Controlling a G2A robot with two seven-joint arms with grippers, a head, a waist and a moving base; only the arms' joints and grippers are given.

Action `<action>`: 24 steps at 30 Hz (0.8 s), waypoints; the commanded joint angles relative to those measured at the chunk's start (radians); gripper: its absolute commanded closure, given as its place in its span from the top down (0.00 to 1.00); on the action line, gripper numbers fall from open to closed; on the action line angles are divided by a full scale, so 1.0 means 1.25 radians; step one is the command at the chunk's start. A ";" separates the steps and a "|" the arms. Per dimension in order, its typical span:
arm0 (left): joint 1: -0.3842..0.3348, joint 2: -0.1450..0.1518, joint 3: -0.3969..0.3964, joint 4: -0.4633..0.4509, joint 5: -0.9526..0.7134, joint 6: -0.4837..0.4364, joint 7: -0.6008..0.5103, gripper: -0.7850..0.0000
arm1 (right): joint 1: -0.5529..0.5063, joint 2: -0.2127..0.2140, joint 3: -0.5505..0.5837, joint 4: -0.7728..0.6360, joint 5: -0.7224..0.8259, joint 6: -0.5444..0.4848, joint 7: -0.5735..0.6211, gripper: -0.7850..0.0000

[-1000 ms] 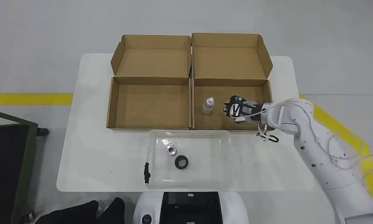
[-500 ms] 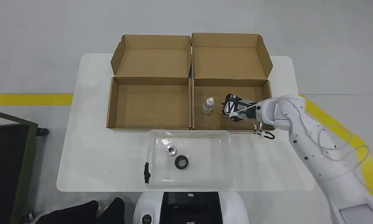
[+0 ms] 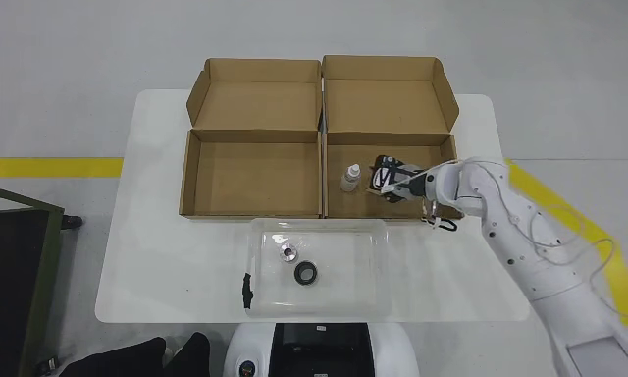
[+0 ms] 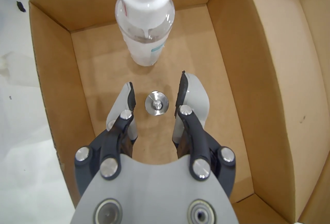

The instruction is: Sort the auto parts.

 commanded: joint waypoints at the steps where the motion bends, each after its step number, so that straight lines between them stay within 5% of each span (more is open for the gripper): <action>1: 0.000 0.000 0.000 0.000 0.000 0.000 0.000 1.00 | -0.002 0.003 0.011 -0.016 0.006 -0.004 0.004 0.48; 8: 0.000 0.000 0.000 0.000 0.000 0.000 0.000 1.00 | -0.034 0.022 0.075 -0.111 0.021 -0.021 0.033 0.60; 24: 0.000 0.000 0.000 0.000 0.000 0.000 0.000 1.00 | -0.213 0.064 0.175 -0.445 0.096 -0.080 0.128 0.50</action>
